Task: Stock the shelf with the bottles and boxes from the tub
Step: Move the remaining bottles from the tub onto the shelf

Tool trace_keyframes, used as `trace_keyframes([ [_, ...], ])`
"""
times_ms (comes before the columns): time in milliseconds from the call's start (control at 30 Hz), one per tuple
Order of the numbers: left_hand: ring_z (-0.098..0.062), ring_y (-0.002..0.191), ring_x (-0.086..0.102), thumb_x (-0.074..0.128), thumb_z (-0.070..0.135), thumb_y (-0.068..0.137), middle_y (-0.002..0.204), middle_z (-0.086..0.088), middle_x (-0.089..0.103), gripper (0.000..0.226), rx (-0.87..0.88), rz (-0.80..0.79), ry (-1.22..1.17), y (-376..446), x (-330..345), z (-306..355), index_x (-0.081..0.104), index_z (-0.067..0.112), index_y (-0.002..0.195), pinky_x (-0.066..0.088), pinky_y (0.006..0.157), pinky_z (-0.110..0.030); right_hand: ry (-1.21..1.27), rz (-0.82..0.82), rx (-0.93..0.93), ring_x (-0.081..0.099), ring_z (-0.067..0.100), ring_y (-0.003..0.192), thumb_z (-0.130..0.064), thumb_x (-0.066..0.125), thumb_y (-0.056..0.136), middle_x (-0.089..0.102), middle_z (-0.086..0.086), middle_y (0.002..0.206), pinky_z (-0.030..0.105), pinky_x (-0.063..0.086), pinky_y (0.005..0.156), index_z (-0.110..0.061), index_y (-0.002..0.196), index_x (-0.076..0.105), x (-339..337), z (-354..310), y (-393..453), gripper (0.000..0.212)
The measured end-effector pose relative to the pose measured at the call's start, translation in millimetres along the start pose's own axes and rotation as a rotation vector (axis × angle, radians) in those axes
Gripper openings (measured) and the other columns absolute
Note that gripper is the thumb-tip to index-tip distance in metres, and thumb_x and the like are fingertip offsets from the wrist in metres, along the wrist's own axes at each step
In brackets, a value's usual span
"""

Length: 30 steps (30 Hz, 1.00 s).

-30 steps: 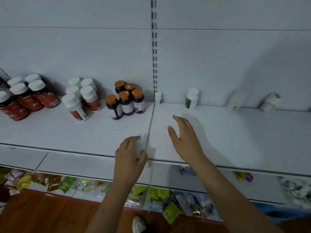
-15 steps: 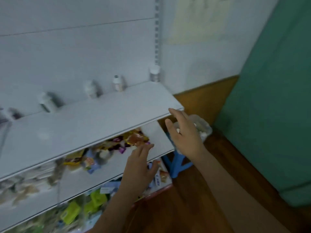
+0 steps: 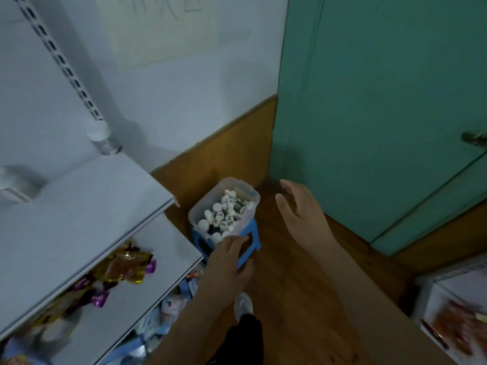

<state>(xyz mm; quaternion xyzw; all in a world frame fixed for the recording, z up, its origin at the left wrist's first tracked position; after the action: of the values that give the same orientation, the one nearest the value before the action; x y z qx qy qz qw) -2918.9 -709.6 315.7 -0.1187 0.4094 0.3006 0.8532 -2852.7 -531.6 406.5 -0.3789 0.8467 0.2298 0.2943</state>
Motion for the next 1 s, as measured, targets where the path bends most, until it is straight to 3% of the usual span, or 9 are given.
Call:
trace_keyframes([
  [167, -0.017, 0.115, 0.048, 0.054, 0.038, 0.092, 0.128, -0.001, 0.050, 0.048, -0.069, -0.081, -0.024, 97, 26, -39, 0.048, 0.018, 0.135, 0.044, 0.093, -0.031, -0.075, -0.077, 0.062, 0.044, 0.011, 0.131, -0.049, 0.039, 0.101, 0.050, -0.001, 0.142, 0.032, 0.037, 0.110, -0.018, 0.144, 0.044, 21, 40, 91, 0.054],
  [333, -0.021, 0.111, 0.052, 0.051, 0.044, 0.087, 0.124, -0.003, 0.052, 0.054, -0.270, -0.092, -0.143, 162, 18, -94, 0.051, 0.015, 0.133, 0.048, 0.089, -0.035, -0.123, -0.196, 0.060, 0.048, 0.014, 0.129, -0.044, 0.042, 0.102, 0.052, 0.001, 0.140, 0.033, 0.038, 0.109, -0.014, 0.143, 0.045, 49, 52, 185, 0.052],
  [533, -0.022, 0.118, 0.052, 0.059, 0.021, 0.094, 0.131, -0.009, 0.053, 0.041, -0.518, -0.011, -0.253, 198, 19, -165, 0.051, 0.012, 0.134, 0.041, 0.097, -0.029, -0.162, -0.325, 0.091, 0.048, 0.014, 0.127, -0.040, 0.046, 0.101, 0.051, 0.002, 0.141, 0.028, 0.038, 0.104, -0.014, 0.144, 0.043, 98, 78, 249, 0.050],
  [633, -0.024, 0.122, 0.048, 0.055, 0.028, 0.094, 0.135, -0.011, 0.050, 0.043, -0.642, -0.041, -0.301, 199, 28, -183, 0.050, 0.013, 0.134, 0.040, 0.099, -0.031, -0.182, -0.443, 0.080, 0.046, 0.015, 0.130, -0.038, 0.048, 0.101, 0.049, 0.004, 0.143, 0.030, 0.038, 0.107, -0.013, 0.146, 0.041, 129, 94, 269, 0.051],
  [733, -0.030, 0.123, 0.049, 0.039, 0.059, 0.076, 0.135, -0.014, 0.050, 0.077, -0.767, -0.038, -0.313, 193, 40, -206, 0.051, 0.010, 0.134, 0.040, 0.100, -0.038, -0.188, -0.575, 0.088, 0.048, 0.017, 0.125, -0.032, 0.050, 0.101, 0.051, 0.005, 0.135, 0.031, 0.039, 0.103, -0.009, 0.143, 0.044, 166, 114, 290, 0.048],
  [800, -0.032, 0.123, 0.050, 0.031, 0.067, 0.069, 0.134, -0.016, 0.051, 0.090, -0.849, -0.028, -0.304, 185, 58, -228, 0.051, 0.008, 0.135, 0.041, 0.102, -0.040, -0.189, -0.708, 0.109, 0.050, 0.014, 0.114, -0.031, 0.051, 0.100, 0.054, 0.001, 0.122, 0.030, 0.041, 0.094, -0.010, 0.136, 0.049, 198, 132, 299, 0.042],
  [867, -0.035, 0.120, 0.053, 0.035, 0.065, 0.072, 0.132, -0.018, 0.053, 0.087, -0.941, -0.014, -0.293, 180, 77, -250, 0.052, 0.007, 0.135, 0.044, 0.101, -0.043, -0.218, -0.835, 0.106, 0.055, 0.018, 0.112, -0.039, 0.050, 0.097, 0.057, 0.001, 0.121, 0.033, 0.047, 0.091, -0.014, 0.132, 0.052, 231, 153, 307, 0.043],
  [1000, -0.039, 0.114, 0.055, 0.047, 0.040, 0.074, 0.124, -0.026, 0.058, 0.069, -1.141, 0.034, -0.291, 184, 100, -277, 0.056, 0.000, 0.130, 0.046, 0.096, -0.043, -0.346, -1.065, 0.024, 0.051, 0.026, 0.121, -0.023, 0.054, 0.099, 0.052, 0.013, 0.132, 0.025, 0.037, 0.090, -0.005, 0.140, 0.045, 290, 193, 318, 0.045],
])
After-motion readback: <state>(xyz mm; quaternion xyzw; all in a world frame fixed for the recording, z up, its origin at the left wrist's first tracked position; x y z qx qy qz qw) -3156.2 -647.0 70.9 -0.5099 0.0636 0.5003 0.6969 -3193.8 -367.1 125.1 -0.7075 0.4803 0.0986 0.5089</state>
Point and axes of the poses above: each hand's wrist, its own y-axis towards the middle knuckle, its own x-axis out of the palm, z = x × y, the point moved 8 cm from there along y, towards the middle knuckle
